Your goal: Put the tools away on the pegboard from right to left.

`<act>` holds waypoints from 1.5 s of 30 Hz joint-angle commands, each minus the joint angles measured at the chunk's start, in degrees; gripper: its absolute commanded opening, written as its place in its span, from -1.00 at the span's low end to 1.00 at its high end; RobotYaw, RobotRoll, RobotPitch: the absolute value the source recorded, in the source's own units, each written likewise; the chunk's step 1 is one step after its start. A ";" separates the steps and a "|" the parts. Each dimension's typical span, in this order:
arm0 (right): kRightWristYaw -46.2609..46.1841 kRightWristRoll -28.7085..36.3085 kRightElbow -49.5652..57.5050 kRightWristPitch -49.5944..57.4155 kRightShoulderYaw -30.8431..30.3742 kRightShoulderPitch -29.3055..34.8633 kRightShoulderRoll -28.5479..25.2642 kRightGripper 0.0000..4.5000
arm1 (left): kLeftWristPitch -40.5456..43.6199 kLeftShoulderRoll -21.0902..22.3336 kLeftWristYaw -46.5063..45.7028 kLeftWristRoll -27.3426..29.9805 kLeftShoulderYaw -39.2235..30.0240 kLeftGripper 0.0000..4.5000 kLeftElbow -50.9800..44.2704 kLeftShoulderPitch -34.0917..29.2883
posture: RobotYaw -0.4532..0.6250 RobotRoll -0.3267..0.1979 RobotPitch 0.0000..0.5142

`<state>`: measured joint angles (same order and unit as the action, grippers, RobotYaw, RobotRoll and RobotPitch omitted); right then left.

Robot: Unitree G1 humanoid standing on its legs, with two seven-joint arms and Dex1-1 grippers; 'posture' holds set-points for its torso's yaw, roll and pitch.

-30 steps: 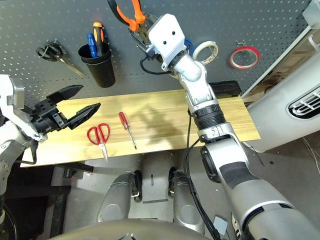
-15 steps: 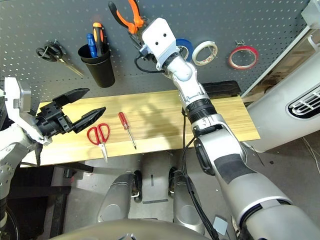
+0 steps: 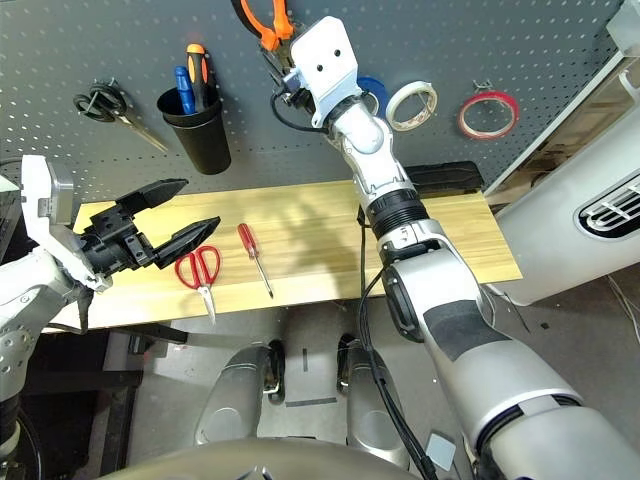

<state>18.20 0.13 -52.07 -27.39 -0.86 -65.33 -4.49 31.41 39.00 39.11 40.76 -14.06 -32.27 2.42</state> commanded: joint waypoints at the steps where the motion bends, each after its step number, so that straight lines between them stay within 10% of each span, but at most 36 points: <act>1: -0.28 1.11 -0.97 -0.66 1.18 -1.26 0.63 -0.05 | 1.20 -0.13 0.02 1.15 0.81 1.00 -1.36 -0.83 | 0.08 0.25 0.06; 45: -1.26 1.61 0.70 -2.35 2.00 -0.62 4.15 -0.05 | 0.88 0.00 -0.66 0.32 0.70 1.00 -1.35 -0.43 | 0.13 0.25 -0.09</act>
<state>16.78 1.02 -49.89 -29.16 0.71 -65.78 -0.79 32.36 38.88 38.68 41.44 -13.14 -32.88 2.48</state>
